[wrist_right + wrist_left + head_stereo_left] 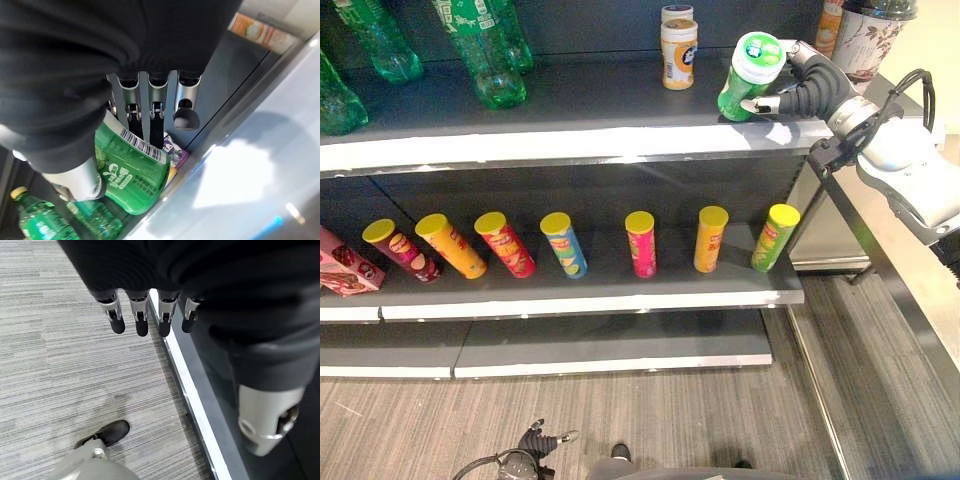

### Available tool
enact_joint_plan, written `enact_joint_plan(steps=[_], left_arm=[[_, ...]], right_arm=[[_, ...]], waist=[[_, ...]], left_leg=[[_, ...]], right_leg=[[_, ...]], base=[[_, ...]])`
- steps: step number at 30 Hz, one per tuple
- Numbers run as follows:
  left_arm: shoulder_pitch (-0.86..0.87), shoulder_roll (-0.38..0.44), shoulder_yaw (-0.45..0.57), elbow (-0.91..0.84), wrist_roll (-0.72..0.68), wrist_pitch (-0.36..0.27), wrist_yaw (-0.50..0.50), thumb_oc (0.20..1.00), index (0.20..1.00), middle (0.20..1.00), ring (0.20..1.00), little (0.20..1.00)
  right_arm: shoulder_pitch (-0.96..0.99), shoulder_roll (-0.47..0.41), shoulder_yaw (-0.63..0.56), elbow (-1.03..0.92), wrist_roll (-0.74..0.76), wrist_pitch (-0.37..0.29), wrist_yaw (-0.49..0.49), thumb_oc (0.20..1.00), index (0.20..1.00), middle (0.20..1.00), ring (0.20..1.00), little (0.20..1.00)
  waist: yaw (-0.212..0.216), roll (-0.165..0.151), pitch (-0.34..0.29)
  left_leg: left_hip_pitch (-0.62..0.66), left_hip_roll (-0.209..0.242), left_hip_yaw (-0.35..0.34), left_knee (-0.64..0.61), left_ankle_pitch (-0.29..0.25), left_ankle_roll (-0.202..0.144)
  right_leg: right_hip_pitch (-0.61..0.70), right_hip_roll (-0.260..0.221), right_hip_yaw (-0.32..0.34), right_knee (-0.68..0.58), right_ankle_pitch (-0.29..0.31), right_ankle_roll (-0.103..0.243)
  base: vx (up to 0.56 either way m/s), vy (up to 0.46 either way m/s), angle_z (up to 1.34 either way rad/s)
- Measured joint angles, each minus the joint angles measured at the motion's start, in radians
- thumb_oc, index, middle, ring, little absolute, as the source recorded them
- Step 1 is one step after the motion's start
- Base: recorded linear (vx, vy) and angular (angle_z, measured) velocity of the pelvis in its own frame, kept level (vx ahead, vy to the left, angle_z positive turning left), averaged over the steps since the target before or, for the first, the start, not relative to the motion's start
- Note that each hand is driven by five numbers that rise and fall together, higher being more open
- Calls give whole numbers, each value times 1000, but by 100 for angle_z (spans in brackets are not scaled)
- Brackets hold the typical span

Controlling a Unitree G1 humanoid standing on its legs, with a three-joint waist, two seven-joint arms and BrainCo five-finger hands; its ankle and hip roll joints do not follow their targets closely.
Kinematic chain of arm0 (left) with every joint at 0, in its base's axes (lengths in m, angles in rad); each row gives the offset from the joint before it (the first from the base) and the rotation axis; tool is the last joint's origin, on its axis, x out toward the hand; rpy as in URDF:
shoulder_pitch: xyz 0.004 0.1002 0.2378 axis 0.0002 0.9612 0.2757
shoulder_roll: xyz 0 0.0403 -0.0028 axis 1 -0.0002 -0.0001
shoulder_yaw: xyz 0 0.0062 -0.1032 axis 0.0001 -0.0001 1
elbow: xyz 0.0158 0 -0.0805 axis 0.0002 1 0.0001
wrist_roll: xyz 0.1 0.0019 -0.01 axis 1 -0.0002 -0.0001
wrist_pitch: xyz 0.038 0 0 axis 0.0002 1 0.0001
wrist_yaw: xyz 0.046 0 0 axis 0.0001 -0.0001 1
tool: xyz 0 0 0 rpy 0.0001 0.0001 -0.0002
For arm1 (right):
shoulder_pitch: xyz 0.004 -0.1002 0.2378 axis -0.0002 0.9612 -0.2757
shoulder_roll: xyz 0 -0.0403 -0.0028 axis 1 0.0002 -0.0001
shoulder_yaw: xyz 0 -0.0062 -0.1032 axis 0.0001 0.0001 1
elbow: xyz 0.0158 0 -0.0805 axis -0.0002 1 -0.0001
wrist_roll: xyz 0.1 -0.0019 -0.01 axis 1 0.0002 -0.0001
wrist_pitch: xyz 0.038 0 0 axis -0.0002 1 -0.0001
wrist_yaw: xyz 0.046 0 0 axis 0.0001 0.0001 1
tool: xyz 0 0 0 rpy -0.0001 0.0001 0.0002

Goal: Put the goods on the table back onto the shelves and tidy them up.

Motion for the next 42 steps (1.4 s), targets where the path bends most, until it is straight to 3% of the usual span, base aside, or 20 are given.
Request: enact_joint_plan(steps=[20, 36, 37, 38, 39, 42], left_arm=[[1, -18, -31, 8, 0, 1, 13, 1000, 1000, 1000, 1000, 1000], [0, -18, -32, 7, 0, 3, 19, 1000, 1000, 1000, 1000, 1000], [0, -18, -32, 7, 0, 5, 19, 1000, 1000, 1000, 1000, 1000], [-1, -18, -32, 7, 0, 8, 19, 1000, 1000, 1000, 1000, 1000], [-1, -18, -32, 7, 0, 9, 19, 1000, 1000, 1000, 1000, 1000], [-2, -18, -32, 7, 0, 10, 19, 1000, 1000, 1000, 1000, 1000]], right_arm=[[-44, 134, 1, 151, -57, 41, -38, 200, 200, 200, 200, 200], [-44, 138, 1, 151, -77, 41, -38, 200, 200, 200, 200, 200], [-44, 138, 1, 151, -77, 41, -38, 275, 275, 275, 275, 275], [-44, 138, 1, 151, -77, 41, -38, 423, 423, 423, 423, 423], [-44, 138, 1, 151, -77, 41, -38, 1000, 1000, 1000, 1000, 1000], [-44, 141, 1, 151, -77, 42, -38, 1000, 1000, 1000, 1000, 1000]], waist=[[0, -15, -13], [-4, -13, -15], [-4, -13, -15], [-4, -13, -15], [-4, -13, -15], [-5, -13, -15]], left_leg=[[2, 10, -3, 0, 0, 0], [3, 10, -2, 0, 0, 0], [3, 10, -2, 0, 0, 0], [4, 11, -1, 0, 0, 0], [4, 11, -1, 0, 0, 0], [4, 12, 0, 0, 0, 0]], right_leg=[[17, 17, -4, -30, 8, -6], [17, 17, -3, -30, 8, -6], [17, 17, -2, -30, 9, -6], [17, 17, -2, -30, 9, -6], [17, 18, -2, -30, 9, -7], [17, 18, -1, -30, 9, -7]], base=[[1, -2, 0], [0, 0, 0], [0, 0, 0], [0, 0, 0], [0, 0, 0], [0, 0, 0]])
